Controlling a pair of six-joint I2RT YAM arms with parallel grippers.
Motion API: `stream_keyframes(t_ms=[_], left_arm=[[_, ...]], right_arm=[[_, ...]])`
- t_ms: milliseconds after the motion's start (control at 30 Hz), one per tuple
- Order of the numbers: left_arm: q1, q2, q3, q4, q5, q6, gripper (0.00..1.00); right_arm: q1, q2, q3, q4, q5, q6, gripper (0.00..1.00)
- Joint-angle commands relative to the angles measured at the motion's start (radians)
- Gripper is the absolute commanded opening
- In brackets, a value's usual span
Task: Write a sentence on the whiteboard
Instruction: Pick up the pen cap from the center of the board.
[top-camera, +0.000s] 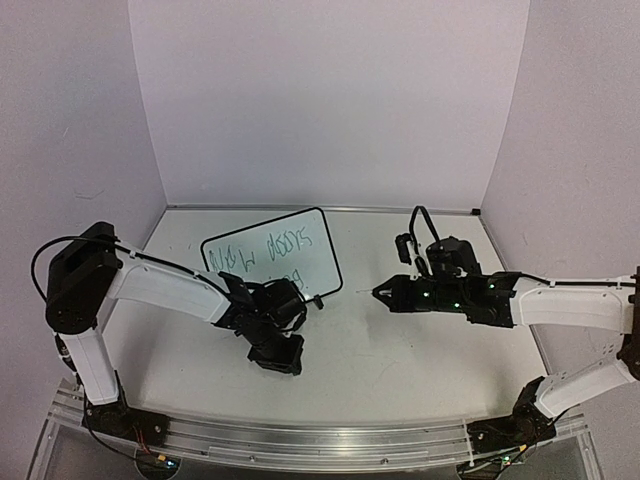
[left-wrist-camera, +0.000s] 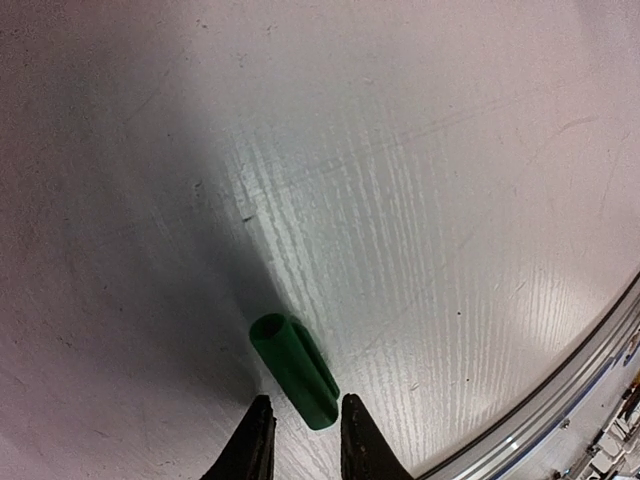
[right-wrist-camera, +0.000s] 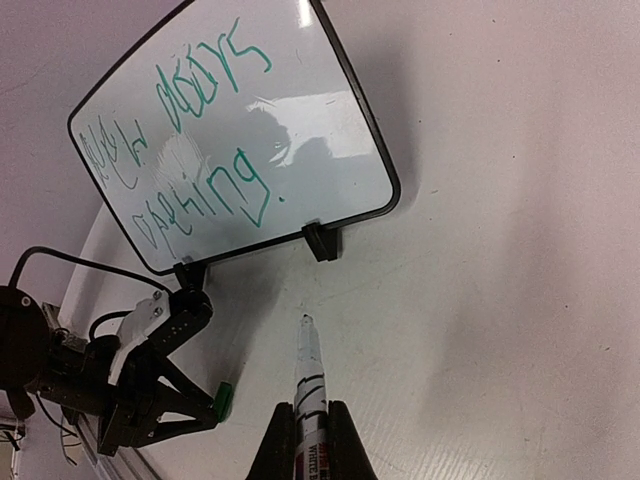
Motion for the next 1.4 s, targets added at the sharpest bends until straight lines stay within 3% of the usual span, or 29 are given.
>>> stream_keyframes(t_ms=[0, 433, 767, 933, 1067, 1367], left_arm=[[-0.002, 0.019, 0.047, -0.063, -0.038, 0.034, 0.22], [-0.002, 0.070, 0.095, -0.134, -0.041, 0.094, 0.13], [-0.002, 0.057, 0.066, -0.162, -0.056, 0.127, 0.00], [-0.001, -0.022, 0.031, -0.082, -0.062, 0.210, 0.00], [-0.002, -0.121, 0.000, -0.013, -0.056, 0.325, 0.00], [-0.002, -0.283, -0.081, 0.080, 0.129, 0.565, 0.00]], right_arm=[[0.007, 0.001, -0.011, 0.039, 0.018, 0.008, 0.00], [0.008, 0.006, -0.017, 0.039, 0.019, 0.009, 0.00], [0.003, 0.018, -0.034, 0.045, -0.012, 0.020, 0.00], [-0.030, 0.009, -0.034, 0.046, -0.140, -0.004, 0.00], [-0.083, -0.007, -0.038, 0.046, -0.341, -0.029, 0.00], [-0.125, 0.001, -0.010, 0.001, -0.710, -0.030, 0.00]])
